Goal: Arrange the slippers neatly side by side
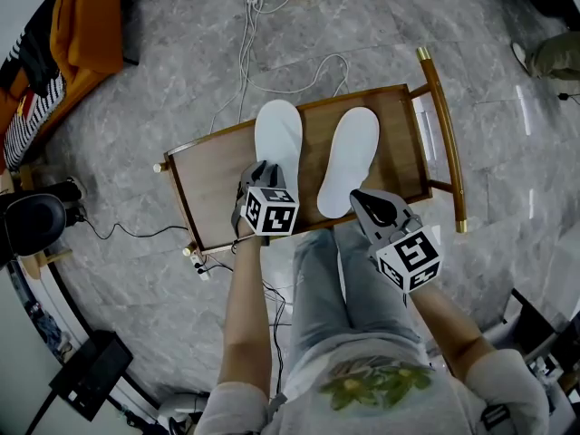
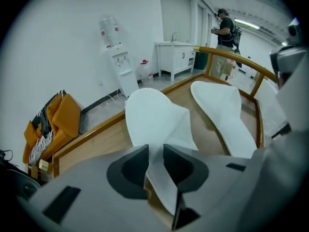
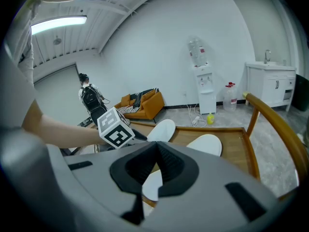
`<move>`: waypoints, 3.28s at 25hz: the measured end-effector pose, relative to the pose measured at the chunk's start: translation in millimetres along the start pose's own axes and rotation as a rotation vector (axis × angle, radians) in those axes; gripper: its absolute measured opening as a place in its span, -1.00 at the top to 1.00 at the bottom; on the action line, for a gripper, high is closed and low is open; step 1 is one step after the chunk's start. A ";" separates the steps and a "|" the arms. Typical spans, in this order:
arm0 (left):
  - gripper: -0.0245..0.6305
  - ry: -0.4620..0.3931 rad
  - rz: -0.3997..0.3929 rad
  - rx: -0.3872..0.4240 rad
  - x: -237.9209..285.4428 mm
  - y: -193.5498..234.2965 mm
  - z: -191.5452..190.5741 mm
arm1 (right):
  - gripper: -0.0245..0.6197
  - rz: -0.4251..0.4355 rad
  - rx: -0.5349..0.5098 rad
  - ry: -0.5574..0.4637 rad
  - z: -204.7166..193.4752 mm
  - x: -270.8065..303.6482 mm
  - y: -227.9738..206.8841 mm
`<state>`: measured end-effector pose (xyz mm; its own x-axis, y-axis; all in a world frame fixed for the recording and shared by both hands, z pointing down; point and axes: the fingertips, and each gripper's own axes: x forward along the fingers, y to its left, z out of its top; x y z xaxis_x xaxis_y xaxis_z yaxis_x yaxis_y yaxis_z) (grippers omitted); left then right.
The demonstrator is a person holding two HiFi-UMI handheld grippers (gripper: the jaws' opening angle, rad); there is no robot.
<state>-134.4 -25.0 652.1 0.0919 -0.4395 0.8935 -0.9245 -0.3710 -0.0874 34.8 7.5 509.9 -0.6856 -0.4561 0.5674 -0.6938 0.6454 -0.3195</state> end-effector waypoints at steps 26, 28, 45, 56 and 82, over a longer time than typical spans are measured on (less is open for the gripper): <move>0.82 0.087 0.032 -0.249 -16.6 -23.3 -17.6 | 0.91 0.008 0.001 0.001 -1.3 1.4 7.0; 0.80 0.079 0.030 -0.226 -17.4 -23.4 -16.7 | 0.91 0.007 0.001 0.001 -1.5 1.9 7.5; 0.30 -0.207 -0.198 0.050 -64.1 -87.0 51.0 | 0.91 -0.041 0.012 -0.020 1.6 -14.3 -0.7; 0.22 -0.209 -0.212 0.236 -53.7 -129.9 75.4 | 0.91 -0.083 0.025 -0.037 8.2 -32.2 -16.0; 0.83 -0.073 -0.184 -0.001 -2.0 -144.3 84.2 | 0.91 -0.131 0.063 -0.025 9.2 -42.6 -57.0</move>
<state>30.0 -39.4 625.8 0.2858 -0.4229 0.8599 -0.8899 -0.4500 0.0745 101.5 -15.4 496.9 -0.5926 -0.5495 0.5890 -0.7899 0.5398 -0.2911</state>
